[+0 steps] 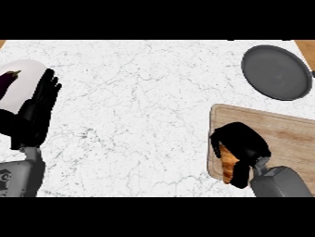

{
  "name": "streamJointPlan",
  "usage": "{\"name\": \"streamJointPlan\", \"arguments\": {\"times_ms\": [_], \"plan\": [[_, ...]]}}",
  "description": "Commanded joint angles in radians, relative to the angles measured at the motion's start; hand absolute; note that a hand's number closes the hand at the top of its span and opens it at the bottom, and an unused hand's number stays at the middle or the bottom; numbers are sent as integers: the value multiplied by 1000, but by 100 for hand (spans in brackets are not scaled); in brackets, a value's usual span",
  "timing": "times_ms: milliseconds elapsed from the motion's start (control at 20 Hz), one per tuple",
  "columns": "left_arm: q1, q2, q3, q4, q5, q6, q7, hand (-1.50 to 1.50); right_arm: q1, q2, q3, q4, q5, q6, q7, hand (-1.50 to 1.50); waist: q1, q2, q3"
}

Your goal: Pick the croissant from the cutting board and place it in the pan

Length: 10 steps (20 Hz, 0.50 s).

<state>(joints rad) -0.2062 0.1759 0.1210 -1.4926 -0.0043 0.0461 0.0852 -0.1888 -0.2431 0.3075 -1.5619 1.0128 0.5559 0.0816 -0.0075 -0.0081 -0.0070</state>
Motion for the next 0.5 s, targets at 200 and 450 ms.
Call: {"name": "streamJointPlan", "arguments": {"times_ms": [200,450], "plan": [[7,11,11,8,-2,-3,-3,0,53,38,-25,-318,51,-204,40,150,-10,1,7],[-16,-23,-10,25,-13,15,-9,0,84,102,-68,-491,5,-191,113,150,-5,5,7]]}}
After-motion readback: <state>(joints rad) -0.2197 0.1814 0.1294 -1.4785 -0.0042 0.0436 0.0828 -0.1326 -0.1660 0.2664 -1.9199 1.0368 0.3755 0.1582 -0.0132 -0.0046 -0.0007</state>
